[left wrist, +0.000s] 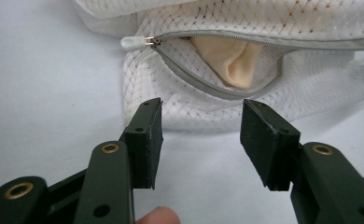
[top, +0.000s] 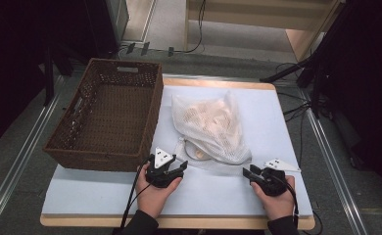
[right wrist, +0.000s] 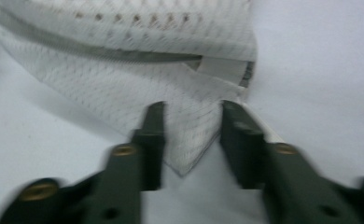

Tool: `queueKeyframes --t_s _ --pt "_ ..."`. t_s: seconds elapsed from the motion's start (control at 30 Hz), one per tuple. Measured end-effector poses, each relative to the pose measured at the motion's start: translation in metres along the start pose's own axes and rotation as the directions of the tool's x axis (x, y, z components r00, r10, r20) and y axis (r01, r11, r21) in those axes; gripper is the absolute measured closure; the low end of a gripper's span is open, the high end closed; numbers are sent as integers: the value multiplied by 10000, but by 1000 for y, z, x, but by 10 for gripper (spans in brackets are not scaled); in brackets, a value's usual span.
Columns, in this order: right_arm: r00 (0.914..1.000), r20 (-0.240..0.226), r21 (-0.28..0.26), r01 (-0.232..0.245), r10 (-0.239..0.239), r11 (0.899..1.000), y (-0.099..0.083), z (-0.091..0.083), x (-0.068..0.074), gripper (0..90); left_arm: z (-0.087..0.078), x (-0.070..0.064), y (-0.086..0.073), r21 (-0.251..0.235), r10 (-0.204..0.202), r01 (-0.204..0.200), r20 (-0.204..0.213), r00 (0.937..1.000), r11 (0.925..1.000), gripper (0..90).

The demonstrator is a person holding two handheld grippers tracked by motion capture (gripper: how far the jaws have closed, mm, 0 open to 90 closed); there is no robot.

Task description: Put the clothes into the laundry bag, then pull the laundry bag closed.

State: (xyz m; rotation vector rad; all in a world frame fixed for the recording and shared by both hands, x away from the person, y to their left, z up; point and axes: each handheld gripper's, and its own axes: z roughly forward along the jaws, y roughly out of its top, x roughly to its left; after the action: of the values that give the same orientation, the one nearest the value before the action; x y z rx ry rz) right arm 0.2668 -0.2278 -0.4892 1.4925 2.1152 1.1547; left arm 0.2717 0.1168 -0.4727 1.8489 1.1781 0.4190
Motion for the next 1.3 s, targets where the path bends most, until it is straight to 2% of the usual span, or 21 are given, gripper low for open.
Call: queueKeyframes --t_s 0.03,0.07,0.1,0.2,0.37,0.43,0.5,0.57,0.6,0.63,0.67,0.73,0.8,0.9,0.93,1.0,1.03,1.1,1.13,1.23,1.3 --pt "9997 67 57 233 -234 9997 0 0 2 829 0 0 0 -102 65 -66 -98 9999 9999 487" --pt "9991 -151 128 409 -407 9991 0 0 3 880 -1 0 0 -133 80 -82 -159 9998 9999 487" --pt "9988 -211 130 444 -441 9989 0 0 3 891 -2 0 0 -129 57 -59 -131 9999 9999 487" --pt "9990 -444 328 118 -104 9994 -2 -7 -5 900 -3 2 -1 -126 60 -61 -130 9999 9999 486" --pt "9988 -102 154 -480 482 9987 -10 -26 -36 900 -4 5 -1 -72 -114 114 -89 9999 9999 480" --pt "9975 23 87 -704 704 9975 -12 -29 -45 900 -3 4 -1 30 -133 133 -83 9999 9999 475" --pt "9962 -90 42 -864 865 9962 -14 -31 -49 899 -1 1 -2 271 -81 76 170 9998 9996 467" --pt "9974 -191 -31 -699 699 9975 -14 -31 -48 892 1 -4 -2 426 124 -138 332 9994 9990 464" --pt "9977 -220 -119 -642 639 9979 -14 -31 -47 879 3 -6 -1 550 89 -118 515 9986 9984 461" --pt "9978 -169 -190 -642 639 9978 -13 -31 -45 834 5 -7 -1 612 134 -166 531 9985 9980 458" --pt "9978 -149 -251 -650 646 9976 -13 -31 -45 799 6 -8 0 684 130 -154 351 9993 9975 457" --pt "9977 -203 -272 -660 654 9975 -13 -31 -43 842 10 -7 2 748 -164 144 259 9995 9971 460" --pt "9981 -265 -200 -562 557 9982 -12 -30 -43 883 16 -8 4 1159 -248 212 295 9993 9930 469" --pt "9977 -308 -119 -615 611 9980 -12 -31 -45 892 19 -18 4 1298 303 -342 317 9990 9909 505" --pt "9978 -318 -166 -580 574 9982 -12 -32 -46 893 19 -21 4 1349 530 -545 147 9985 9894 559" --pt "9981 -264 -229 -563 557 9982 -11 -34 -44 892 20 -23 4 1404 539 -533 0 9985 9887 592" --pt "9982 -228 -298 -570 563 9979 -11 -35 -43 889 19 -22 4 1427 529 -519 -34 9986 9884 683" --pt "9984 -123 -460 -563 558 9974 -10 -37 -40 849 18 -20 3 1509 341 -419 538 9980 9877 846" --pt "9984 -152 -569 -559 551 9968 -9 -38 -39 804 16 -20 2 1486 338 -429 629 9974 9880 894" --pt "9965 -826 -794 -198 132 9966 -4 -42 -25 725 10 -23 -2 1389 590 -706 861 9945 9878 900" --pt "9863 -1583 -733 343 -456 9967 2 -40 -7 676 3 -21 -5 1172 489 -590 875 9950 9914 900"
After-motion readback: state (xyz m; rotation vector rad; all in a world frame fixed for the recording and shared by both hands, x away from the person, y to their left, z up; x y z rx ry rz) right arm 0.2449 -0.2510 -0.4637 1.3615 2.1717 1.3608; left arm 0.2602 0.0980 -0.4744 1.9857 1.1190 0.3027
